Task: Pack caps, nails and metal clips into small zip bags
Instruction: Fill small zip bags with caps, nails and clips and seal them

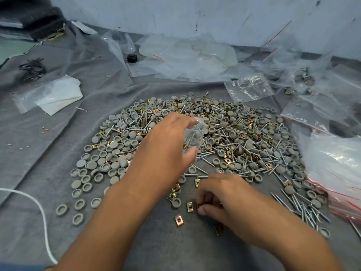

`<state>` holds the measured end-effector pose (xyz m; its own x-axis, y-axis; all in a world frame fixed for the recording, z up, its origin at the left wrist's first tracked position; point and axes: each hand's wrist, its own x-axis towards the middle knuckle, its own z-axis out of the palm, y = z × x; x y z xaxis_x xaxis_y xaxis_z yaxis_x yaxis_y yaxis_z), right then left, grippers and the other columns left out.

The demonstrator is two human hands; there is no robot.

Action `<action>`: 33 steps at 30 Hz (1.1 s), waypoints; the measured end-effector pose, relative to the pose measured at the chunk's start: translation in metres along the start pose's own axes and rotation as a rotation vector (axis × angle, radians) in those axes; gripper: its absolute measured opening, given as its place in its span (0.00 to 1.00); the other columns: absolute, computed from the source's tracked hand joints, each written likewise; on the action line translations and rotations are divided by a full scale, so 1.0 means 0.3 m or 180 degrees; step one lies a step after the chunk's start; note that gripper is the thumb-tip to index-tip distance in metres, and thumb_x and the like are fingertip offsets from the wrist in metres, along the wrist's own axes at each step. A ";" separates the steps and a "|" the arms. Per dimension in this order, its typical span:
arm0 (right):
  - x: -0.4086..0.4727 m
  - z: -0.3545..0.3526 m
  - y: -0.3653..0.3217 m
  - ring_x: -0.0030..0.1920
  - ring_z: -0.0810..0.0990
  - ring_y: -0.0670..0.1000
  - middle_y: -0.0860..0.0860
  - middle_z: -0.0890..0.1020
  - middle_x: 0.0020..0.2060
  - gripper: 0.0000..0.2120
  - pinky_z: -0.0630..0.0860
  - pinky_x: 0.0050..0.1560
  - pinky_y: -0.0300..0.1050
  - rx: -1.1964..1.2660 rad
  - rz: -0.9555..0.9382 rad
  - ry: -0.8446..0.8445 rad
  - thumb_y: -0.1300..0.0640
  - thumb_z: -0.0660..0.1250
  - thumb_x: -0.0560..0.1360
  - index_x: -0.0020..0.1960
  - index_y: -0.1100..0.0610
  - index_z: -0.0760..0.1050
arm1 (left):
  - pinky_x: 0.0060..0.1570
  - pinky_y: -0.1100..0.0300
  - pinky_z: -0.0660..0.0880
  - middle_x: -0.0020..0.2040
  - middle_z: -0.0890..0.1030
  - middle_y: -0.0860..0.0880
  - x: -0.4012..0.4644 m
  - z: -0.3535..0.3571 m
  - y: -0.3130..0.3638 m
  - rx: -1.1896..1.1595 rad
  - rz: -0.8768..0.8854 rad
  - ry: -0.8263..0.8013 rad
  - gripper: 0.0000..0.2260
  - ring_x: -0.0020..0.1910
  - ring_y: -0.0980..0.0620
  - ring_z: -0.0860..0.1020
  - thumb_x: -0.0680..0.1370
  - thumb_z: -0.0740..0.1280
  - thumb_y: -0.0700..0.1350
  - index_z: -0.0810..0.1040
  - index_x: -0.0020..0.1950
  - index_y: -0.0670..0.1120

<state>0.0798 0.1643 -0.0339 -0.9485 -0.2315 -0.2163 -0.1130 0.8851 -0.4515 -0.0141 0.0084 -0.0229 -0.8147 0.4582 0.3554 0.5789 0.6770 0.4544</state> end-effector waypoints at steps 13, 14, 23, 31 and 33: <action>0.091 -0.062 -0.027 0.48 0.82 0.40 0.41 0.84 0.46 0.06 0.72 0.48 0.28 0.0812 -0.0445 0.2799 0.57 0.73 0.77 0.54 0.52 0.84 | 0.53 0.62 0.70 0.54 0.70 0.61 0.001 -0.004 0.013 -0.0165 0.0083 -0.0035 0.22 0.46 0.60 0.70 0.74 0.74 0.49 0.75 0.67 0.52; 0.099 -0.057 -0.027 0.48 0.82 0.39 0.42 0.84 0.47 0.08 0.71 0.48 0.27 0.0750 -0.0435 0.2865 0.58 0.74 0.77 0.55 0.52 0.84 | 0.52 0.63 0.70 0.54 0.70 0.61 0.001 -0.005 0.014 -0.0156 0.0082 -0.0019 0.21 0.46 0.60 0.70 0.74 0.74 0.49 0.76 0.67 0.52; 0.101 -0.046 -0.034 0.47 0.81 0.40 0.45 0.84 0.45 0.06 0.74 0.47 0.30 0.0468 -0.0827 0.3505 0.58 0.76 0.75 0.51 0.56 0.82 | 0.52 0.64 0.66 0.54 0.67 0.63 -0.002 -0.003 0.014 -0.0181 0.0056 -0.0079 0.24 0.48 0.61 0.69 0.73 0.75 0.50 0.74 0.68 0.54; 0.109 -0.043 -0.025 0.48 0.77 0.40 0.46 0.81 0.47 0.05 0.71 0.48 0.31 0.0541 -0.0583 0.3231 0.59 0.76 0.75 0.50 0.56 0.83 | 0.53 0.62 0.70 0.56 0.72 0.60 0.003 -0.005 0.004 -0.0205 0.0053 -0.0023 0.23 0.47 0.60 0.70 0.74 0.75 0.48 0.75 0.68 0.51; 0.103 -0.049 -0.029 0.45 0.78 0.41 0.46 0.81 0.44 0.04 0.71 0.44 0.29 0.0629 -0.0575 0.3204 0.60 0.76 0.75 0.47 0.56 0.82 | 0.53 0.63 0.70 0.55 0.71 0.61 0.002 -0.003 0.005 -0.0185 0.0057 -0.0020 0.23 0.47 0.60 0.70 0.73 0.75 0.49 0.75 0.68 0.51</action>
<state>0.0472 0.1555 -0.0239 -0.7410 0.1703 0.6496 -0.3134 0.7678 -0.5588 -0.0137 0.0092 -0.0213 -0.8044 0.4736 0.3587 0.5941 0.6342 0.4949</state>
